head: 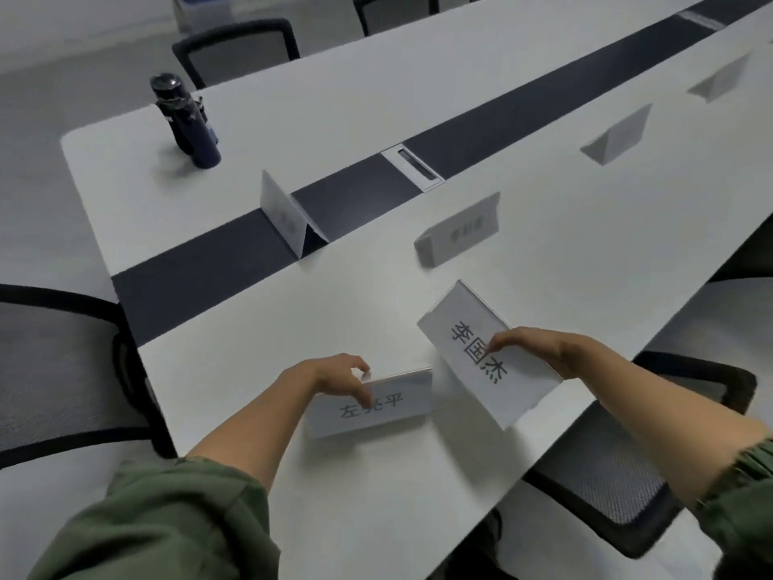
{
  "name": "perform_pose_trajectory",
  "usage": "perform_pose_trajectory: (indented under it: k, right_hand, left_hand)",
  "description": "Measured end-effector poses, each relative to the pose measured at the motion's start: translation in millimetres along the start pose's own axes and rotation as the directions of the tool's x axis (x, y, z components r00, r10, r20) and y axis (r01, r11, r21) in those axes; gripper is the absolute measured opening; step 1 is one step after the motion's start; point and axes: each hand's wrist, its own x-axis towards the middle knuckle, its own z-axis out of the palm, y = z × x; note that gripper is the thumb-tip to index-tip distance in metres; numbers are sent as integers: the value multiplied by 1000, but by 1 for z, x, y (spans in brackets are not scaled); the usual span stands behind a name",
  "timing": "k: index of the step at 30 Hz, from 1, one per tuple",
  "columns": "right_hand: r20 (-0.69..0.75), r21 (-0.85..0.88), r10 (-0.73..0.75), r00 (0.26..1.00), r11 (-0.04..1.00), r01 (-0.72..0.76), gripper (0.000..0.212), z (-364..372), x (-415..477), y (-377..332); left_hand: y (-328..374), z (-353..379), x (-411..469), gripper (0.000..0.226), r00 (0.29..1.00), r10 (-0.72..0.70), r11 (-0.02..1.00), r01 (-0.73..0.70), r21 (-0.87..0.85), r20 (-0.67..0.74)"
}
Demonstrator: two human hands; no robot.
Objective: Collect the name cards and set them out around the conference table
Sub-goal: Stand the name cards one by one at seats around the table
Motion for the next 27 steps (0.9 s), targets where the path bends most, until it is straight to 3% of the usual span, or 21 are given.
perform_pose_trajectory:
  k: [7,14,22,27]
  right_hand:
    - [44,182,21,999,983,-28,59,1,-4,36]
    - [-70,272,-51,996,960,68,35,-35,-56,55]
    - [-278,260,-153,948,938,228,39,-115,-172,171]
    - [-373,343,-125,919,902,262,50,-163,-231,285]
  left_hand:
    - [8,-3,2,79,1000,-4,1000,3,15,5]
    - [82,-25,-38,65,995,48,996,-54,-67,-84]
    - [266,39,-70,48,941,260,945,-294,-141,-219]
    - [379,110,-68,41,914,354,921,-378,-97,-199]
